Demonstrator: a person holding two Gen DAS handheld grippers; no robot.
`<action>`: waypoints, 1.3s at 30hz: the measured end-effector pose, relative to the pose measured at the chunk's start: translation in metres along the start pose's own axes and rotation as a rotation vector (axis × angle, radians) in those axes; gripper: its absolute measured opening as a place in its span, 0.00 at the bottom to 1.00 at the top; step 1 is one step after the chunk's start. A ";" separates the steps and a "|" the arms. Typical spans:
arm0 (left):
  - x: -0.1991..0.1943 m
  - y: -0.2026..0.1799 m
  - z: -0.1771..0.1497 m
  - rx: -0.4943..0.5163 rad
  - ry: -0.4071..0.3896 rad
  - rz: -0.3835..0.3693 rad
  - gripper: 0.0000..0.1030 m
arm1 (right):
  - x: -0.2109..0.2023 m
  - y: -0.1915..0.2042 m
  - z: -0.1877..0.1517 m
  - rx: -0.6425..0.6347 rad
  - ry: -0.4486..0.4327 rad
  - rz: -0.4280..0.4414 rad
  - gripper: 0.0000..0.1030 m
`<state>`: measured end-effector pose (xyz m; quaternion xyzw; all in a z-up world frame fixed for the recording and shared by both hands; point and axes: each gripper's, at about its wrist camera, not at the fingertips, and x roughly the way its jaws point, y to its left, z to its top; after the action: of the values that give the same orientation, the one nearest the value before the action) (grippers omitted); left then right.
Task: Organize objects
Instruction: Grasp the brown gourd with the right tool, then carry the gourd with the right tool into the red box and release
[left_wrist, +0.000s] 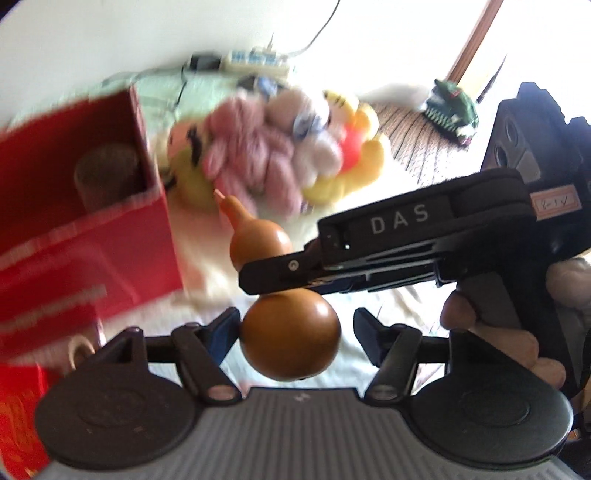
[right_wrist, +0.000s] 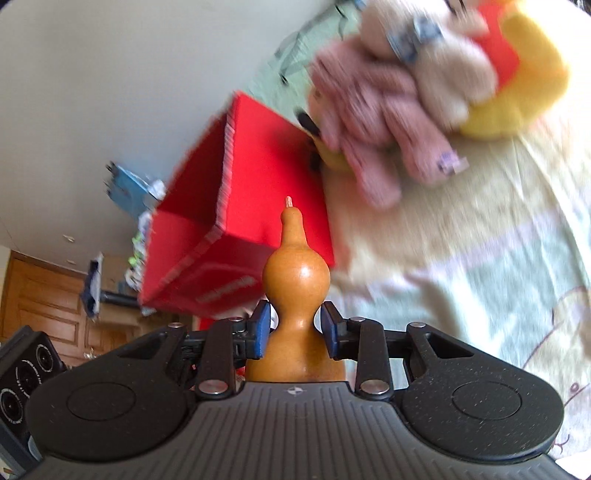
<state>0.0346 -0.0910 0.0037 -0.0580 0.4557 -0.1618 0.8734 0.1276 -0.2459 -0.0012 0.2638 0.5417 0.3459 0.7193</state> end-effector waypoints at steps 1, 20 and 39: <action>-0.006 -0.001 0.005 0.013 -0.021 -0.001 0.63 | -0.003 0.005 0.003 -0.007 -0.017 0.010 0.31; -0.068 0.100 0.074 0.088 -0.193 0.128 0.63 | 0.070 0.148 0.071 -0.260 -0.072 0.008 0.31; 0.011 0.211 0.063 -0.004 0.115 0.038 0.64 | 0.204 0.137 0.085 -0.256 0.216 -0.321 0.30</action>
<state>0.1408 0.1013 -0.0211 -0.0417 0.5064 -0.1474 0.8486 0.2156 -0.0013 0.0042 0.0424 0.6022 0.3192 0.7306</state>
